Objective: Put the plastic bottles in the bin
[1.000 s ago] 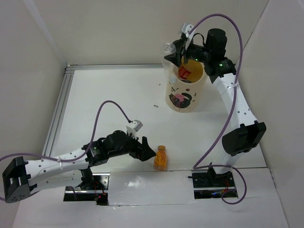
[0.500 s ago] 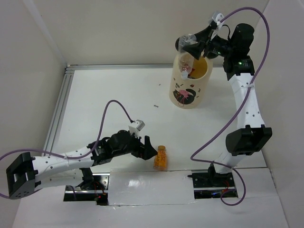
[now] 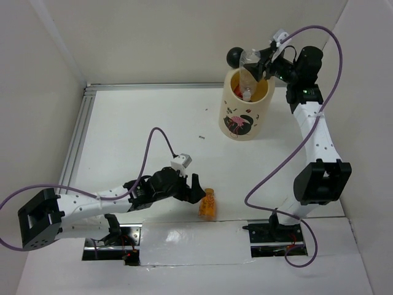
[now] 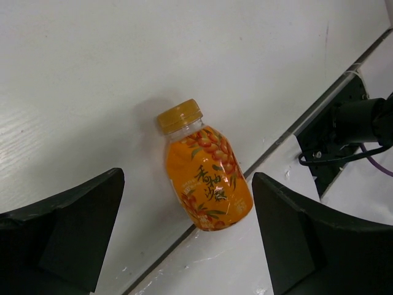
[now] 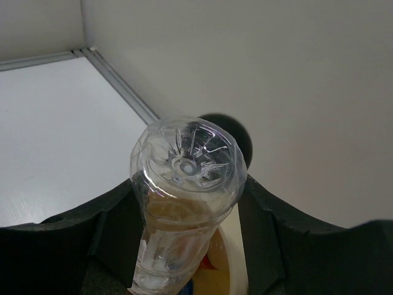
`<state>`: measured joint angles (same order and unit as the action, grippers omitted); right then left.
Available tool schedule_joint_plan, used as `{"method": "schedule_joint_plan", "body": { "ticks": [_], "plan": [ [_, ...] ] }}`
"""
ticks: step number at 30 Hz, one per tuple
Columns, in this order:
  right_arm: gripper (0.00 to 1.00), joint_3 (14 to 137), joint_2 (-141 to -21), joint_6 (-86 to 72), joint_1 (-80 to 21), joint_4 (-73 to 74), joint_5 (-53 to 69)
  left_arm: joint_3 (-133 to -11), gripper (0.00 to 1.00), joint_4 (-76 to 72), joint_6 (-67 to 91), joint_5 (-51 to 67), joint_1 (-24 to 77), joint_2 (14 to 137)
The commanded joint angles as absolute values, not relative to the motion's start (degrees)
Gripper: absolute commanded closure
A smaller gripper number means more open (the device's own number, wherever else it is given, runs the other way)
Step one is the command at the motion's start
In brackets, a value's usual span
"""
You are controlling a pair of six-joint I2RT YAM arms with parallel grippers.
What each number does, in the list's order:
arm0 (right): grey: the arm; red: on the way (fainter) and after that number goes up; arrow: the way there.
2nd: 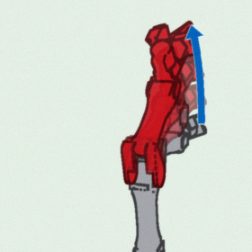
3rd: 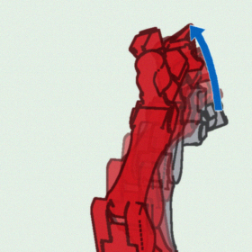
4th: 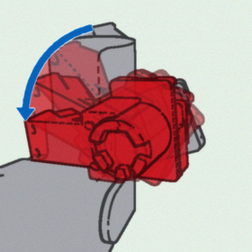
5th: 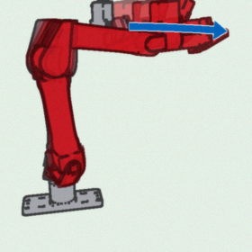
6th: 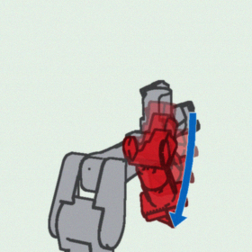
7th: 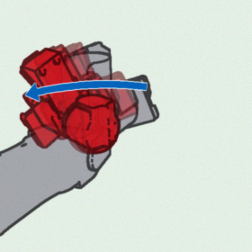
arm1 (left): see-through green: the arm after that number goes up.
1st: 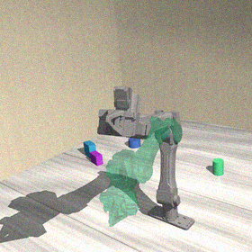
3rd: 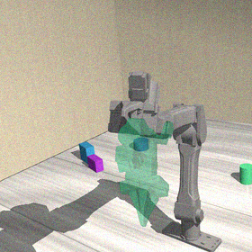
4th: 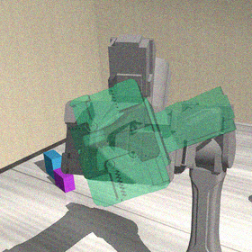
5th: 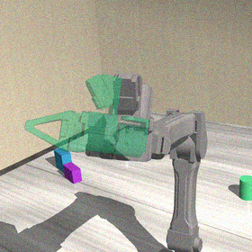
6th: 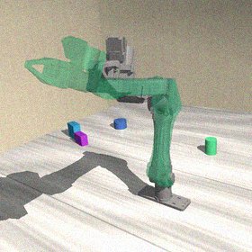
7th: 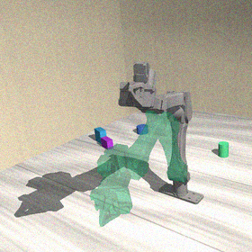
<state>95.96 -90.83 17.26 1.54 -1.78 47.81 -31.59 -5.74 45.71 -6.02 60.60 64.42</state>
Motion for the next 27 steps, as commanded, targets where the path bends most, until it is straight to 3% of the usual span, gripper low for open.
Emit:
{"method": "schedule_joint_plan", "body": {
  "ticks": [1,7,16,18,21,22,23,24,25,27],
  "plan": [
    [1.0,93.3,-91.6,19.5,1.7,-5.3,46.5,-34.5,0.02,-9.7,43.2,-8.3,60.9,66.4],
    [1.0,90.5,-91.6,16.9,0.4,0.7,52.8,-36.3,0.02,-11.8,42.1,-7.2,61.4,72.0],
    [0.98,85.6,-88.4,17.1,-5.3,1.9,50.1,-38.1,0.02,-13.6,41.0,-4.0,62.6,77.7],
    [0.88,87.8,-89.2,17.1,-5.3,5.1,50.1,-38.9,0.03,-12.5,41.0,-4.0,62.6,80.1],
    [0.65,88.5,-89.8,19.1,-5.3,7.9,50.1,-40.5,0.05,-10.5,41.0,-5.9,64.2,83.3],
    [0.52,88.5,-89.8,19.9,-5.3,8.8,50.1,-41.2,0.05,-10.0,41.0,-6.6,64.9,85.4],
    [0.23,88.5,-89.8,21.0,-5.3,9.8,50.1,-41.9,0.06,-10.0,41.5,-7.1,65.4,86.3],
    [0.09,88.5,-89.8,23.5,-5.8,12.6,50.1,-41.9,0.06,-10.0,41.5,-7.1,66.0,87.1],
    [0.0,89.2,-89.0,24.5,-5.8,14.0,50.9,-42.4,0.09,-10.0,42.1,-7.9,66.0,87.9],
    [0.0,90.9,-87.6,25.1,-5.8,16.2,52.8,-43.1,0.12,-10.0,42.1,-8.5,66.6,89.6]
  ]
}}
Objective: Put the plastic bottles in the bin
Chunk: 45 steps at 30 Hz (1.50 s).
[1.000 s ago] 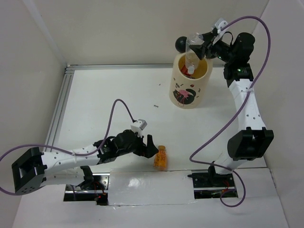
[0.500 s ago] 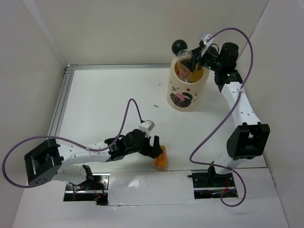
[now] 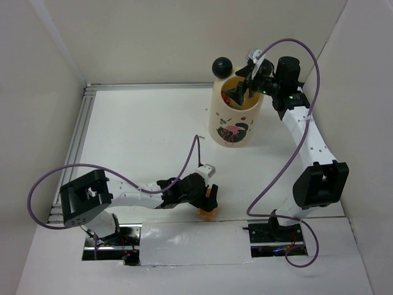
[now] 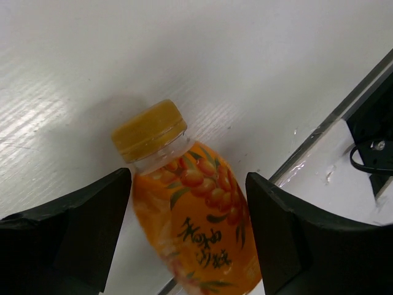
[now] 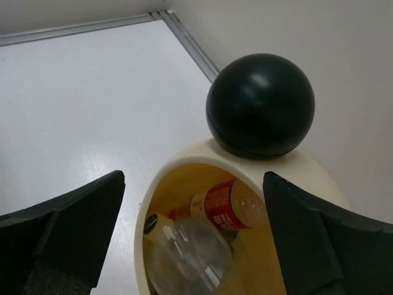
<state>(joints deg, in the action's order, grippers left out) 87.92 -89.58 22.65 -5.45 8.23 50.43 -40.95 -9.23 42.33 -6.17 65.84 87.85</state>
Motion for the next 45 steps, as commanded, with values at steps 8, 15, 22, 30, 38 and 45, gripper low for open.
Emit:
{"method": "schedule_joint_plan", "body": {
  "ticks": [8,15,22,30,38,45],
  "plan": [
    [0.0,101.5,-81.3,20.5,-3.4,20.9,59.0,-45.6,0.62,-8.8,41.6,-9.8,66.6,92.1],
    [0.0,96.2,-75.8,17.2,2.5,19.0,52.9,-50.7,0.92,-4.4,38.1,-11.2,67.1,81.3],
    [0.25,83.9,-70.3,15.0,8.8,16.3,39.7,-65.4,0.99,-7.1,21.6,-19.3,67.1,73.7],
    [0.84,67.3,-61.5,16.3,10.2,18.6,38.5,-87.0,1.0,-29.6,-0.7,-28.0,59.8,92.3],
    [0.79,60.0,-55.3,17.0,10.8,22.7,38.4,-106.5,0.96,-50.1,-18.1,-39.1,55.6,116.1],
    [0.79,58.3,-54.1,17.5,11.3,25.4,38.4,-112.6,0.79,-49.7,-21.6,-40.6,52.5,124.5]
  ]
}}
